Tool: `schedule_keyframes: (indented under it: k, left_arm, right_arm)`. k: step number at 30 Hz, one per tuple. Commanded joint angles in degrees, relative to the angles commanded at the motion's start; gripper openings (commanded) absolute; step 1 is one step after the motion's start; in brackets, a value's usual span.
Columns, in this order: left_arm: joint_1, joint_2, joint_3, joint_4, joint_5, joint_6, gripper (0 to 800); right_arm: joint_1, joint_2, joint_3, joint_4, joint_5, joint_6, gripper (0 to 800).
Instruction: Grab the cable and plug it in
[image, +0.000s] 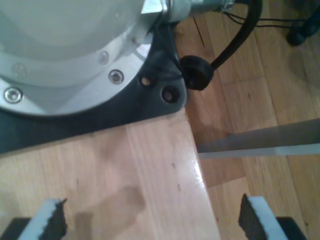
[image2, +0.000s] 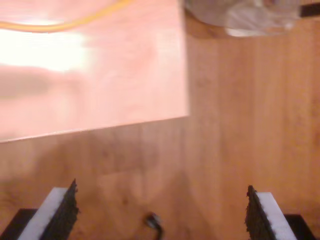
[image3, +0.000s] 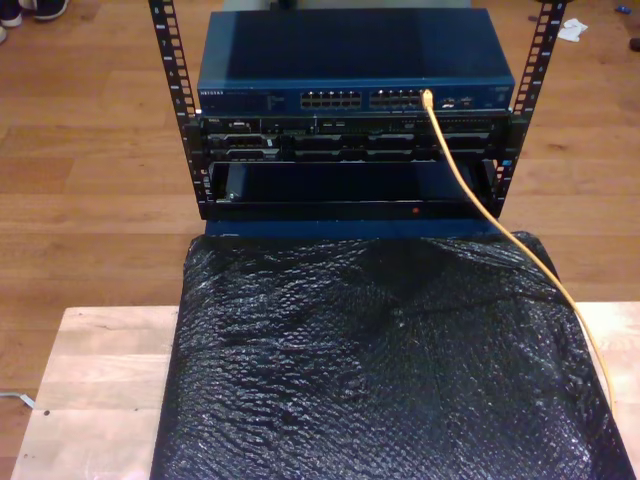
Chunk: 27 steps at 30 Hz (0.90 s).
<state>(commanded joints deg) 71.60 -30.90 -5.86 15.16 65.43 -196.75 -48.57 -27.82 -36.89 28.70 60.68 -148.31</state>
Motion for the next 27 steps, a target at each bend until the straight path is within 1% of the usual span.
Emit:
schedule_keyframes:
  k: [2,5,10,16,20,27]
  left_arm:
    - [0.0,0.0,0.0,0.0,0.09,0.0,800]
    - [0.0,0.0,0.0,0.09,0.09,0.0,800]
    - [0.0,0.0,0.0,0.0,0.09,0.0,800]
    - [0.0,0.0,0.0,0.09,0.09,0.0,800]
    - [0.0,0.0,0.0,0.0,0.09,0.0,800]
    - [0.0,0.0,0.0,0.09,0.09,0.0,800]
  right_arm:
    - [-3.69,-0.79,0.0,-0.26,3.25,-2.9,796]
    - [-8.26,-1.49,-0.09,-2.46,7.21,-6.24,796]
    - [-12.75,-1.76,0.0,-9.32,12.31,-7.82,796]
    - [-14.51,-2.9,1.67,-16.97,15.03,-9.58,796]
    - [-18.64,-4.66,3.6,-18.02,16.53,-12.84,796]
    - [-27.69,-7.03,7.03,-18.55,17.76,-22.59,796]
